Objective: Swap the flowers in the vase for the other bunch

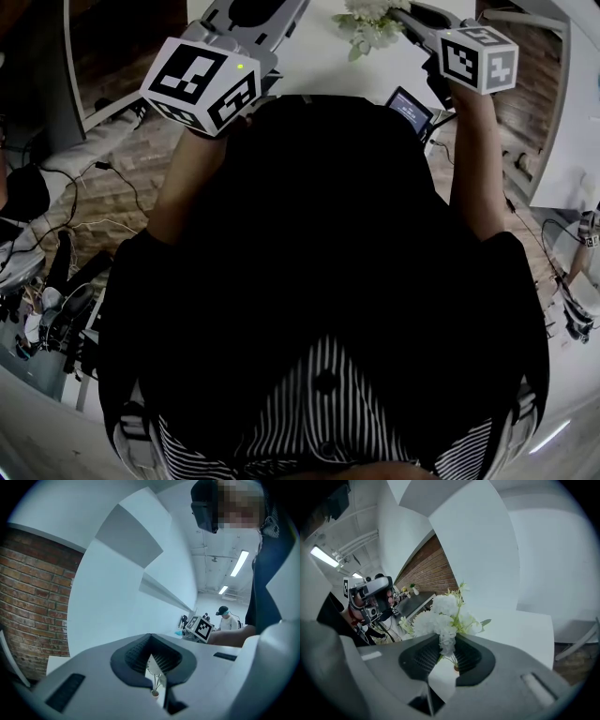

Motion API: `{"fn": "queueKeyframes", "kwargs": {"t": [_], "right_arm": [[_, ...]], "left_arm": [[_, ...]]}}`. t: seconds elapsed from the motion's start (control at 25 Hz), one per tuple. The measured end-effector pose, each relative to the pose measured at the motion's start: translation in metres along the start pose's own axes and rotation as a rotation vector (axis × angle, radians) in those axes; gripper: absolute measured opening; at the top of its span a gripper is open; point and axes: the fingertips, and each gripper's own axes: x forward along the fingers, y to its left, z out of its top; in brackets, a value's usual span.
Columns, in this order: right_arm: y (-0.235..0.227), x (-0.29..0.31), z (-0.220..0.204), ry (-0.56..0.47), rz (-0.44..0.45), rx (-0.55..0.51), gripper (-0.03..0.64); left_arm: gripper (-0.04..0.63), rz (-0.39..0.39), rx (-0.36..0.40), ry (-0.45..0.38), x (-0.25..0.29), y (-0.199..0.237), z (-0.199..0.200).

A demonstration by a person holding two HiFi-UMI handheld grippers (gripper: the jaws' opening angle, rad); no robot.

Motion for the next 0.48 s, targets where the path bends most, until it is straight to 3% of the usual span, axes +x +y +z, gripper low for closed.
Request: {"fn": "queueKeyframes", "kwargs": {"t": [0.48], "right_arm": [[0.013,-0.037,0.031,-0.110,-0.039,-0.032,0.077]], "left_arm": [[0.006,-0.040,0.004,-0.044,0.003,-0.002,0.002]]}}
